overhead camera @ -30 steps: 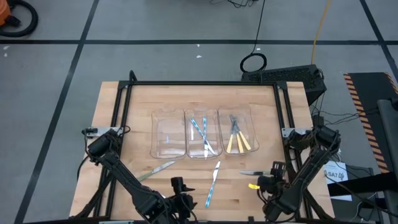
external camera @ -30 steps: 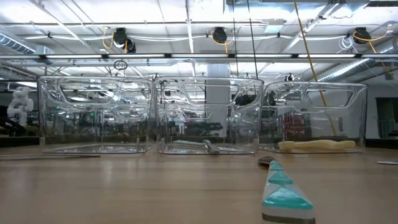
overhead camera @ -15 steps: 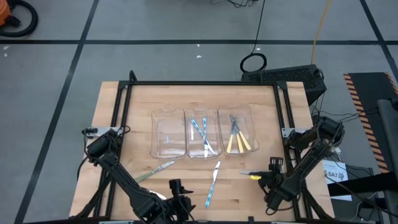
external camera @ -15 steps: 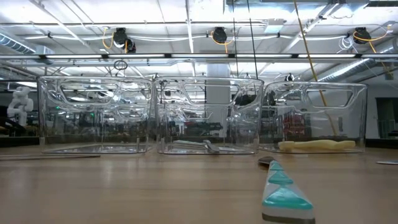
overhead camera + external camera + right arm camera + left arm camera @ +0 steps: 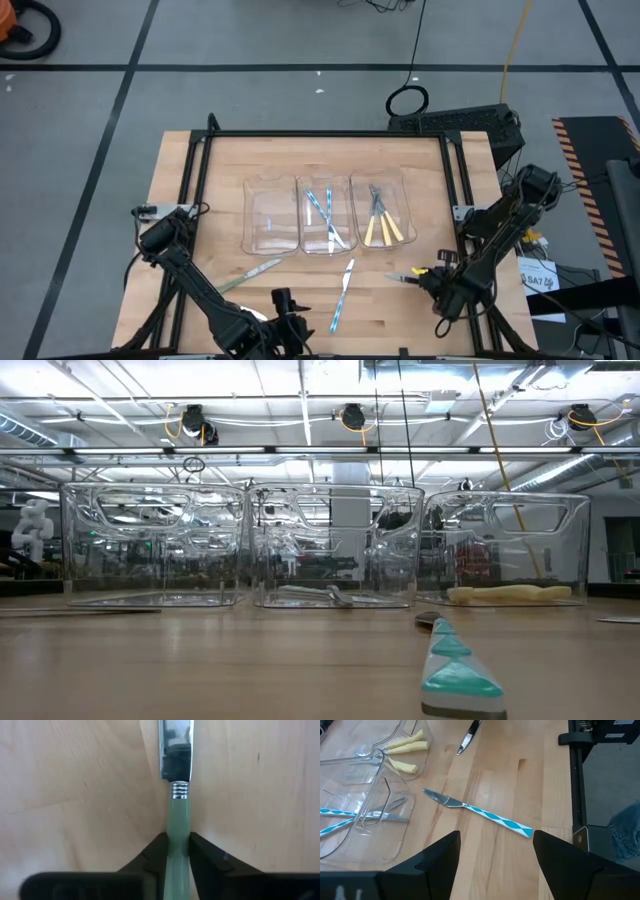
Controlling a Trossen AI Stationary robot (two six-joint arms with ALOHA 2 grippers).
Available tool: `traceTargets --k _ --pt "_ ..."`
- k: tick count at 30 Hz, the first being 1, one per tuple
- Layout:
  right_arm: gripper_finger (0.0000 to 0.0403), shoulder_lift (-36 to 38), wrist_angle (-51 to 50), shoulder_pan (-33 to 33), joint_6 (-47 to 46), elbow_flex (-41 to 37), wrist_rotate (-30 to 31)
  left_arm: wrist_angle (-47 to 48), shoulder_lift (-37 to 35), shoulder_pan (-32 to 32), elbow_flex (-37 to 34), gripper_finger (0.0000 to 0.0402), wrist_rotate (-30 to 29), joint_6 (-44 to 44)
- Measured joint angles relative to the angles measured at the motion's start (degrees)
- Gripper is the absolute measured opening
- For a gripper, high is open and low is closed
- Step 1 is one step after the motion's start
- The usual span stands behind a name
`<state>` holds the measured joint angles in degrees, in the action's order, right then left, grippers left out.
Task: Sort silverware by color (type)
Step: Put the middle right green knife into the left transparent bin
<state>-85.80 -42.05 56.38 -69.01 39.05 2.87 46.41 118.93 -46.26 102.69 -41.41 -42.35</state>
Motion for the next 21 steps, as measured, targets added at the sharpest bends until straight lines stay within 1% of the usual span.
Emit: traceTargets --k 2,3,7,16,21 --pt "0.0044 0.08 0.6 0.0 -1.58 0.0 0.07 0.0 0.0 0.0 0.0 0.0259 0.0 -0.1" --pt "0.0042 0.09 0.86 0.0 -2.54 0.0 0.19 0.0 0.0 0.0 0.0 0.0259 0.0 -0.1" --pt "0.0042 0.09 2.39 0.27 -5.21 -0.02 1.38 0.0 0.0 0.13 0.0 0.0259 0.0 0.07" --pt "0.0044 -0.41 2.41 1.11 -5.47 3.81 3.23 0.0 0.0 1.36 0.0 0.0259 -0.02 0.66" --pt "0.0045 -0.69 4.51 1.19 -7.97 5.25 7.15 -0.02 0.0 1.87 0.0 0.0259 0.0 1.2"
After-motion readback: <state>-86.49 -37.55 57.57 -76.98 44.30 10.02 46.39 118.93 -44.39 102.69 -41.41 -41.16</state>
